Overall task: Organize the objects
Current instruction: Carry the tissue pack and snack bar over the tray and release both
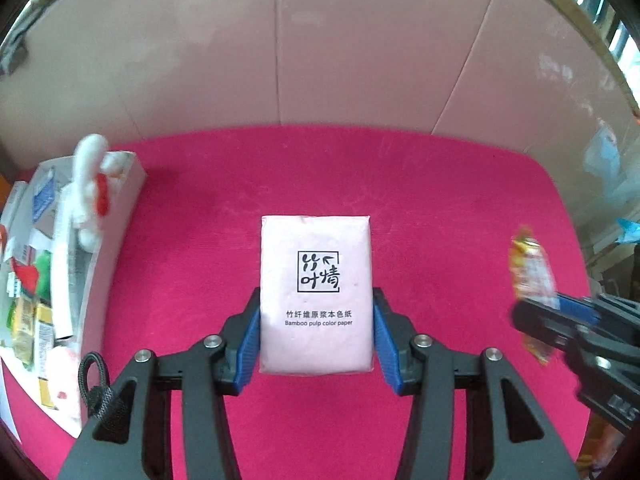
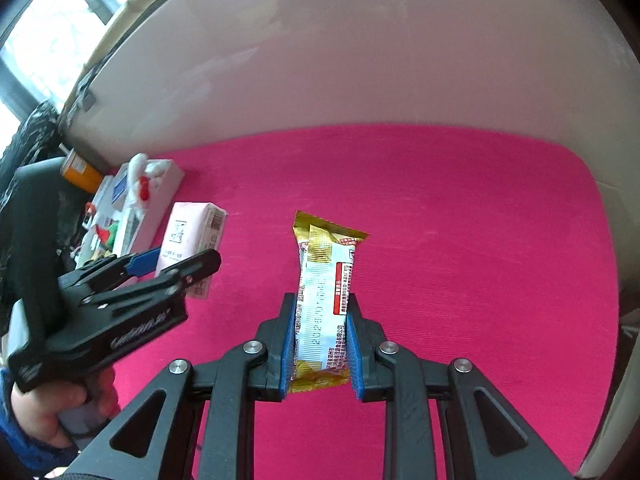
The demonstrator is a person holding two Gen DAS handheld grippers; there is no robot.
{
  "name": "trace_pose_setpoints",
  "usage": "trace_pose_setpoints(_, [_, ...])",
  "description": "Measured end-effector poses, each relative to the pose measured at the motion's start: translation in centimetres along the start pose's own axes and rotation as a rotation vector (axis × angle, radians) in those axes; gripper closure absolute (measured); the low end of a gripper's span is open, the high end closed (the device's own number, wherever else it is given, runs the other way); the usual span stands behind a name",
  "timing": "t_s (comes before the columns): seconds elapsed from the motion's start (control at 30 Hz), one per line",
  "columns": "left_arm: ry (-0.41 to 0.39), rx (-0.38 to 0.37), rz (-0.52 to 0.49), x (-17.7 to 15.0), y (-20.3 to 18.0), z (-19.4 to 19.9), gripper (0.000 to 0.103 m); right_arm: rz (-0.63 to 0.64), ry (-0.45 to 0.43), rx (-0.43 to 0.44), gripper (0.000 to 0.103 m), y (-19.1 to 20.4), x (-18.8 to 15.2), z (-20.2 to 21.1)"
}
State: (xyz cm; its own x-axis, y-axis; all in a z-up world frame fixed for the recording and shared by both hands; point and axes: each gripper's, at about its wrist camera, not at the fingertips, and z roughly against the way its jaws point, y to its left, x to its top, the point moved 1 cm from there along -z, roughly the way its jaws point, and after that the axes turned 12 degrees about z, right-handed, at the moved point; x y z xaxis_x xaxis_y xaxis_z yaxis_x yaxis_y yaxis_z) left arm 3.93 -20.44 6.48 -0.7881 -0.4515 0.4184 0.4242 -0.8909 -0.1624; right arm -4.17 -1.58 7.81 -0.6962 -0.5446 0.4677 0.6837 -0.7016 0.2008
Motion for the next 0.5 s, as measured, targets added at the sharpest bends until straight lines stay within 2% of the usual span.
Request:
trace_pose_setpoints(0.27, [-0.064,-0.011,0.052,-0.7,6.7,5.0,0.054,0.092,-0.001,0.022,0.079,7.5,1.2,-1.0])
trace_pose_setpoints(0.3, [-0.072,-0.007,0.062,-0.7,6.1,5.0,0.054,0.106,-0.003,0.026,0.079,8.6,1.6,-1.2])
trace_pose_setpoints(0.4, [-0.096,0.011,0.095,-0.7,7.9,6.1,0.054,0.143,-0.013,0.030,0.079,11.9,2.8,-2.0])
trace_pose_setpoints(0.5, [-0.114,0.023,0.131,0.9,10.5,6.9,0.054,0.171,-0.024,0.035,0.079,14.8,4.2,-2.5])
